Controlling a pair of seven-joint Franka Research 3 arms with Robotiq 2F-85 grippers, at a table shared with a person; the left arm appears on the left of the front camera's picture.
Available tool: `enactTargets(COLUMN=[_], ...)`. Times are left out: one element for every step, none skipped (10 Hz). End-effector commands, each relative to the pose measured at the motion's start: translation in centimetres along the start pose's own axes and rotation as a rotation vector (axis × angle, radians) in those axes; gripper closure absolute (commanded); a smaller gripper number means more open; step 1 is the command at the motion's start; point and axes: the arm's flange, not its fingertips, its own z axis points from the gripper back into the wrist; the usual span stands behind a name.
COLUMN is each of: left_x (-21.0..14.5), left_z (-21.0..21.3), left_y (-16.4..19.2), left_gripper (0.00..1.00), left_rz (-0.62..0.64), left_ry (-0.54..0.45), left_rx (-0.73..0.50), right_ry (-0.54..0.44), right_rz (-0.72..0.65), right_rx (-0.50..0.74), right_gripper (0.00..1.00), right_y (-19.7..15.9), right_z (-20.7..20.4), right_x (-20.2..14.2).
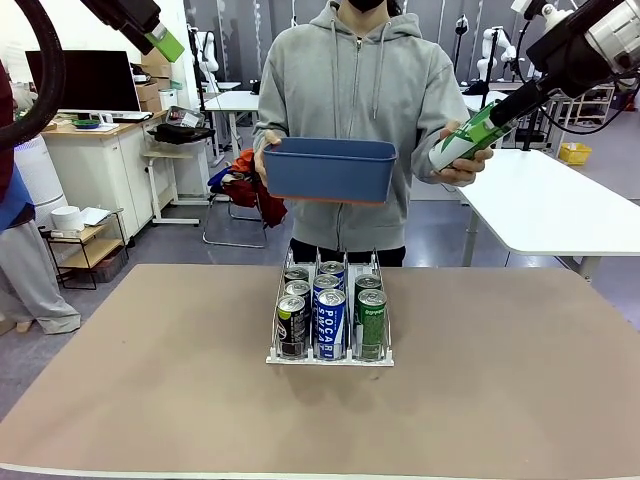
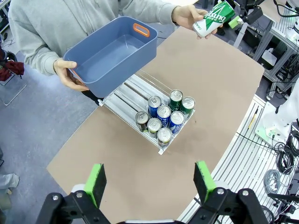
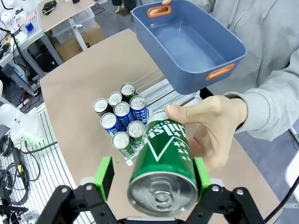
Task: Fill the beverage cans into the dispenser.
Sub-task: Pick up the Sprite handed by the human.
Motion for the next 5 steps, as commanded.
enactTargets(left_x=[-0.03, -0.03, -0.03, -0.03, -0.03], left_z=[-0.11, -0.11, -0.11, -0.11, -0.11], left_y=[0.09, 0.09, 0.09, 0.09, 0.09], left_gripper=[0.00, 0.00, 0.00, 0.00, 0.00], left_rz=[0.007, 0.007, 0.007, 0.007, 0.007], left_ry=[-0.004, -0.004, -0.004, -0.004, -0.004], left_rx=[0.012, 0.012, 0.012, 0.012, 0.012], right_ry=[-0.019, -0.021, -0.027, -0.035, -0.039], right_rz=[-0.010, -0.023, -0.032, -0.039, -0.043], right_rx=[0.011, 0.009, 0.002, -0.001, 0.003], right_gripper=[1.00, 1.00, 1.00, 0.85, 0.94], right_y=[0.00, 0.01, -0.06, -0.25, -0.20], right_z=[0.08, -0.03, 0.02, 0.05, 0.13], right_x=[0.11, -0.02, -0.12, -0.16, -0.31])
